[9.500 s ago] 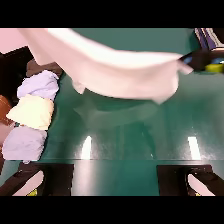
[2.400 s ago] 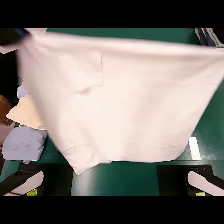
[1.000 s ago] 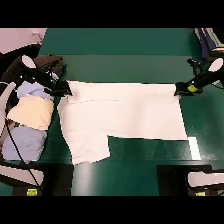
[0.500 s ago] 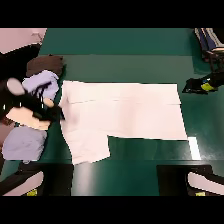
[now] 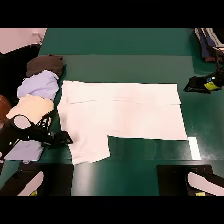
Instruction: Fold the shirts.
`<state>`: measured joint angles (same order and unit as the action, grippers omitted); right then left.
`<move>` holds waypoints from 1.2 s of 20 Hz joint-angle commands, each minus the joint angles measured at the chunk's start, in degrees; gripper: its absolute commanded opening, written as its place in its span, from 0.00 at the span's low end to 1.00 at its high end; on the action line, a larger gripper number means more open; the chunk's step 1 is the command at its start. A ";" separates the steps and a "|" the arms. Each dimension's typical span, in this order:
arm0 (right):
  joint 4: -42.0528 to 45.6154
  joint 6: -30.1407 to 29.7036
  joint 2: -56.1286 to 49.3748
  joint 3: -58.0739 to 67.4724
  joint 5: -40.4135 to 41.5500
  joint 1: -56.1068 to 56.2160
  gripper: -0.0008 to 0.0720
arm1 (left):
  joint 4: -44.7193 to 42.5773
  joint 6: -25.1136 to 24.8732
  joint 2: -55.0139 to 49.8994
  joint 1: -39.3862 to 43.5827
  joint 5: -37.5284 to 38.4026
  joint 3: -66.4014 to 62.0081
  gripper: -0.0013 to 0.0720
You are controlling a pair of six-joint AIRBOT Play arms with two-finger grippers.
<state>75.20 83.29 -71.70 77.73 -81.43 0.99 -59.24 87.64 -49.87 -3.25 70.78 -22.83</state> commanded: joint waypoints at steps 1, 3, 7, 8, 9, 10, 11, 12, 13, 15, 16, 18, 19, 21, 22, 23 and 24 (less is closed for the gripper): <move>-0.74 0.00 0.15 0.02 -0.33 -0.02 0.53 | 3.39 -1.07 0.63 0.04 -6.01 2.05 0.75; -0.74 0.00 0.15 0.02 -1.46 -0.02 0.53 | 3.85 -1.25 0.63 0.04 -6.93 2.05 0.25; -0.46 -0.37 0.15 -0.11 -6.10 -0.87 0.53 | 4.85 -3.69 0.81 0.04 -6.34 1.42 0.05; -0.44 -0.39 0.70 -1.20 -7.06 -1.79 0.53 | 4.83 -3.87 1.25 0.04 -5.60 0.76 0.05; -0.39 -0.39 2.10 -3.98 -7.08 -3.37 0.53 | 4.83 -4.17 1.25 0.04 -4.09 -0.42 0.05; -0.31 -0.39 3.93 -7.98 -6.80 -5.35 0.53 | 4.85 -4.76 1.25 0.04 -2.82 -1.55 0.05; 0.04 -0.39 6.01 -12.59 -6.34 -7.72 0.53 | 4.85 -5.25 1.25 0.04 -1.99 -2.58 0.05; -0.02 -0.39 8.37 -18.29 -5.49 -11.02 0.53 | 4.85 -5.51 1.25 0.04 -1.68 -3.45 0.05; -0.02 -0.39 10.25 -23.61 -4.74 -14.34 0.55 | 4.90 -5.60 1.25 0.04 -1.62 -4.24 0.05; -0.79 -0.39 12.94 -34.14 -3.61 -21.92 0.76 | 5.07 -5.60 1.25 0.04 -1.95 -5.29 0.05; -2.38 -0.39 13.70 -38.95 -2.56 -25.59 0.74 | 5.11 -5.60 1.25 0.04 -2.08 -5.51 0.05; -7.19 -1.84 14.23 -46.27 0.22 -31.23 0.70 | 5.33 -5.60 1.25 0.04 -2.43 -5.57 0.05; -9.66 -2.99 14.19 -48.76 1.97 -32.98 0.70 | 5.33 -5.60 1.25 0.04 -2.40 -5.57 0.05; -11.63 -3.41 14.19 -51.49 5.79 -33.90 0.70 | 5.33 -5.57 1.25 0.04 -2.43 -5.55 0.06; -12.31 -3.43 14.19 -52.00 7.50 -33.53 0.70 | 5.33 -5.57 1.25 0.04 -2.45 -5.57 0.06; -12.76 -3.43 14.19 -51.98 9.16 -32.63 0.67 | 5.33 -5.57 1.25 0.04 -2.64 -5.55 0.06; -12.72 -3.41 14.19 -51.87 10.64 -31.45 0.66 | 5.33 -5.55 1.25 0.04 -2.95 -5.57 0.06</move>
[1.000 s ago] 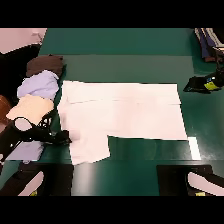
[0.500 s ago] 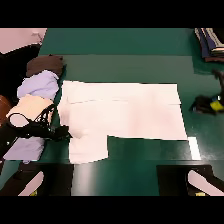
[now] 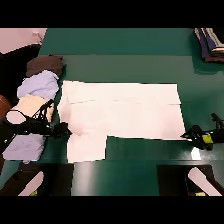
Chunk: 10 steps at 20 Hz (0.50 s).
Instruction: Fold the shirts.
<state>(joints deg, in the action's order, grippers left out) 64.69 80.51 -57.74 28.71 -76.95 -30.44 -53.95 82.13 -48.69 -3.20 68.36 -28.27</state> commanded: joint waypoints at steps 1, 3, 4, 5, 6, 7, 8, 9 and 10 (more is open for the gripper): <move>-2.23 -0.63 0.20 -2.84 7.65 1.27 0.66 | 0.04 -0.04 0.07 0.00 -0.83 -0.13 0.06; -2.21 -0.63 0.20 -2.73 10.27 4.07 0.49 | 0.00 -0.07 0.07 0.00 -1.33 -0.11 0.06; -2.16 -0.63 0.22 -2.36 11.10 5.14 0.30 | -0.07 -0.07 0.07 0.00 -1.46 -0.13 0.05; -2.01 -0.66 0.22 -1.55 11.23 6.12 0.17 | -0.42 -0.04 0.07 0.00 -1.25 -0.33 0.05; -1.66 -0.79 0.24 -0.09 10.45 6.99 0.06 | -1.70 0.00 0.07 0.00 -0.22 -1.07 0.05; -1.46 -1.81 0.24 1.77 8.57 7.78 0.03 | -3.54 0.46 0.07 0.00 1.70 -2.47 0.05; -1.01 -2.40 0.31 3.74 5.99 8.20 0.03 | -5.18 0.44 0.07 0.00 3.91 -4.20 0.05; 1.11 -2.40 1.05 5.79 3.04 8.94 0.03 | -6.19 0.42 0.22 0.00 6.34 -5.84 0.05; 3.54 -2.40 2.47 7.23 0.42 9.77 0.03 | -6.56 0.42 1.49 0.00 8.26 -6.88 0.05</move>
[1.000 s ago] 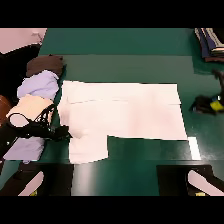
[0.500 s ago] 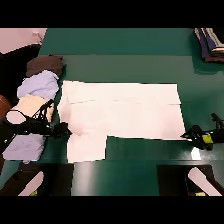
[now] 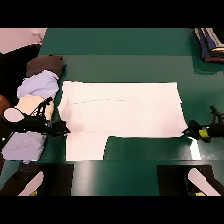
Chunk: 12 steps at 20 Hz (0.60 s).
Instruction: Fold the shirts.
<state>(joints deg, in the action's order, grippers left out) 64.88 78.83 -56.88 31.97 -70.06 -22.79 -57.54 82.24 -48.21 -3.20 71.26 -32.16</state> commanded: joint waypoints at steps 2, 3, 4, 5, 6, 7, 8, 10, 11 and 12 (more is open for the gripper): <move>8.90 -0.70 6.21 6.14 -12.22 3.32 0.03 | -2.93 2.03 6.25 0.00 8.79 -3.30 0.05; 10.88 -0.70 8.85 6.91 -15.28 3.61 0.03 | -2.86 3.61 8.70 0.00 11.13 -3.30 0.05; 12.28 -0.70 11.26 7.52 -17.86 3.65 0.03 | -2.16 5.44 11.19 0.00 14.27 -3.30 0.05; 12.83 -0.48 13.62 8.07 -20.04 3.65 0.03 | -0.63 6.29 13.09 0.00 16.72 -3.32 0.05; 12.90 0.59 15.78 8.76 -20.83 3.67 0.03 | 1.07 6.58 14.34 0.00 17.97 -3.52 0.05; 12.31 1.14 17.03 9.70 -20.15 3.69 0.03 | 1.88 7.06 14.45 0.00 17.66 -4.33 0.05; 11.26 1.14 17.18 10.91 -19.23 3.78 0.03 | 1.73 7.58 14.14 0.00 15.41 -5.55 0.05; 9.57 1.07 13.86 14.43 -17.31 4.04 0.03 | 0.20 7.21 13.29 0.00 6.91 -7.72 0.05; 9.64 1.07 10.54 16.59 -16.04 5.18 0.03 | -0.44 5.90 11.54 0.00 2.23 -9.01 0.05; 9.70 1.05 7.04 18.71 -14.43 6.88 0.03 | -0.50 4.63 9.05 0.00 -1.44 -10.34 0.05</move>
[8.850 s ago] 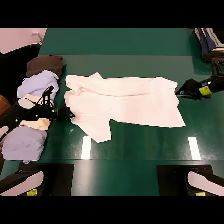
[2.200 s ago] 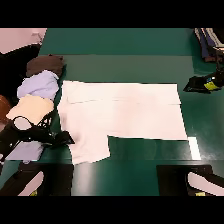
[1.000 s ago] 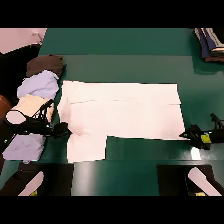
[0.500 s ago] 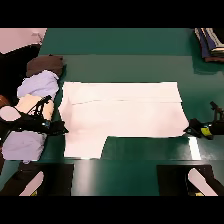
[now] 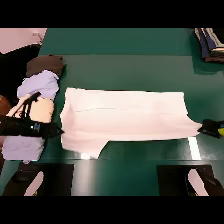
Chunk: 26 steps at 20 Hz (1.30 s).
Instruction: Fold the shirts.
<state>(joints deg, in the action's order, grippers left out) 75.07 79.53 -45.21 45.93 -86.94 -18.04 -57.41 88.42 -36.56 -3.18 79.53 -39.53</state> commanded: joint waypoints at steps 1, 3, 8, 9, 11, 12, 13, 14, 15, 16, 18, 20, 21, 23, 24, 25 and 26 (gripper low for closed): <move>-0.50 0.35 -8.72 7.04 4.46 4.07 0.03 | -0.61 -2.51 -5.88 -0.02 -12.31 -4.57 0.05; -0.57 0.37 -17.11 11.85 7.48 7.72 0.03 | -0.59 -5.68 -14.84 -0.02 -16.02 -8.74 0.05; -0.66 0.39 -34.47 24.48 9.03 13.09 0.03 | -0.48 -9.53 -35.65 -0.02 -22.58 -21.33 0.06; -0.81 0.39 -37.05 26.97 9.35 13.53 0.03 | -0.46 -9.46 -38.69 -0.02 -23.67 -23.63 0.06; -3.72 0.39 -41.42 31.52 9.35 13.42 0.03 | -0.46 -9.46 -42.64 -0.02 -25.27 -26.73 0.06; -5.38 0.37 -43.19 33.46 9.29 12.92 0.03 | -0.44 -9.38 -43.95 -0.02 -26.08 -27.67 0.06; -7.58 0.33 -44.83 35.30 9.35 12.85 0.03 | -0.42 -9.35 -44.54 -0.02 -26.97 -28.17 0.06; -9.22 0.20 -46.16 37.05 9.42 12.26 0.17 | -0.42 -9.29 -44.61 -0.02 -27.82 -28.22 0.21; -10.88 -0.22 -47.23 38.45 9.33 11.82 0.45 | -0.39 -8.37 -44.61 -0.02 -28.55 -28.46 0.66; -12.68 -0.98 -48.13 39.74 8.59 11.13 0.58 | -0.31 -6.99 -44.57 -0.07 -28.59 -28.83 0.80; -15.08 -4.00 -48.24 40.11 5.70 9.18 0.58 | -0.24 -6.82 -44.54 -0.20 -24.76 -30.64 0.68; -15.17 -5.75 -47.71 38.99 2.10 6.12 0.58 | -0.11 -6.88 -44.52 -0.02 -19.08 -32.39 0.64; -15.23 -6.58 -47.04 37.03 1.64 4.13 0.58 | 0.96 -7.52 -44.33 -0.02 -16.98 -32.44 0.34; -15.45 -8.20 -46.21 32.20 2.03 -0.24 0.59 | 2.58 -8.94 -44.35 0.26 -14.99 -32.41 0.07; -15.54 -8.31 -46.34 29.79 2.38 -2.71 0.74 | 2.73 -8.92 -44.39 0.74 -15.02 -32.41 0.06; -15.72 -8.66 -46.93 27.89 2.69 -4.87 0.75 | 2.75 -8.92 -44.44 1.64 -15.04 -32.41 0.06; -16.20 -9.33 -48.02 26.34 2.86 -6.56 0.75 | 2.80 -8.90 -44.46 3.02 -15.17 -32.41 0.06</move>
<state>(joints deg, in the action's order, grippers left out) 60.16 72.36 -92.18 76.82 -83.81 -19.38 -55.70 80.12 -80.93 -2.02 62.37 -71.59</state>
